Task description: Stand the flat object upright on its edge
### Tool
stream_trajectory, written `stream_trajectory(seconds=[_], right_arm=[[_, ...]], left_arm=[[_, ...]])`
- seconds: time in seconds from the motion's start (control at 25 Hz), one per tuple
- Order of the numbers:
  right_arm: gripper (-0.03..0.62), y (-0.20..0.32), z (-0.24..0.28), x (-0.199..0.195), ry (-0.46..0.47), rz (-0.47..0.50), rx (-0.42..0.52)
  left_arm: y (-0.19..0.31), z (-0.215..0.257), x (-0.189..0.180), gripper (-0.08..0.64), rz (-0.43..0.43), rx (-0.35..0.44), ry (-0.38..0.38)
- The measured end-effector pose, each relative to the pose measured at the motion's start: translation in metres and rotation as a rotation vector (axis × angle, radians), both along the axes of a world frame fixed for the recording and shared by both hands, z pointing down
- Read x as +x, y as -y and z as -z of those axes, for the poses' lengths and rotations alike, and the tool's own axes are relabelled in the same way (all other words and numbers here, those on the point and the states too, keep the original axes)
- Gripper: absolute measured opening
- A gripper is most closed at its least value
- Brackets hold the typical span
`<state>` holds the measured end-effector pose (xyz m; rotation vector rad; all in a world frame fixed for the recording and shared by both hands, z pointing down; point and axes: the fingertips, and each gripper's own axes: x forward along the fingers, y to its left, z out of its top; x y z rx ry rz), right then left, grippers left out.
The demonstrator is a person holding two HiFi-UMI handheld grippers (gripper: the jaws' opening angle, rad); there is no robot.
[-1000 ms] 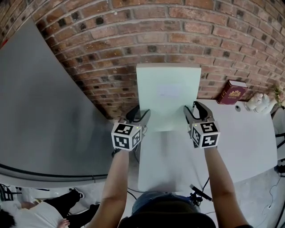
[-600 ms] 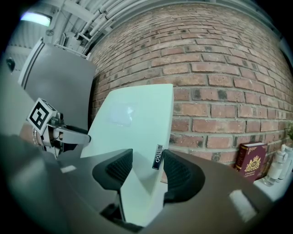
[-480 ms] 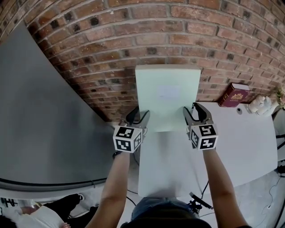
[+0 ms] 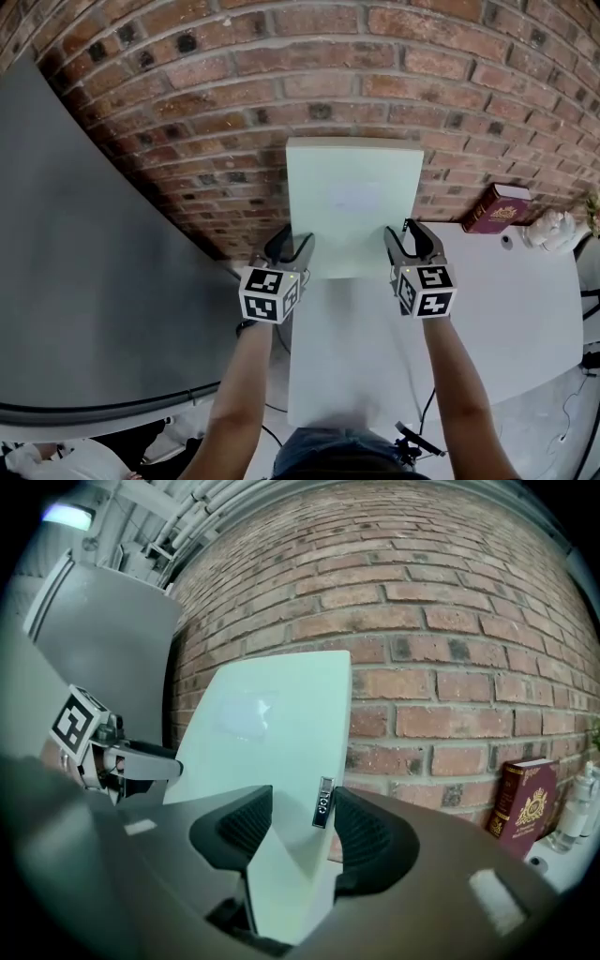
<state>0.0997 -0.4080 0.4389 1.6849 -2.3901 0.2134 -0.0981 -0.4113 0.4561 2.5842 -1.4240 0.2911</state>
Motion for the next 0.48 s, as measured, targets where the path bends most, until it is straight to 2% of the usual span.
stream_trajectory(seconds=[0.48], right_arm=[[0.196, 0.024, -0.022, 0.002, 0.017, -0.019, -0.040]], left_arm=[[0.023, -0.025, 0.002, 0.209, 0.014, -0.024, 0.024]])
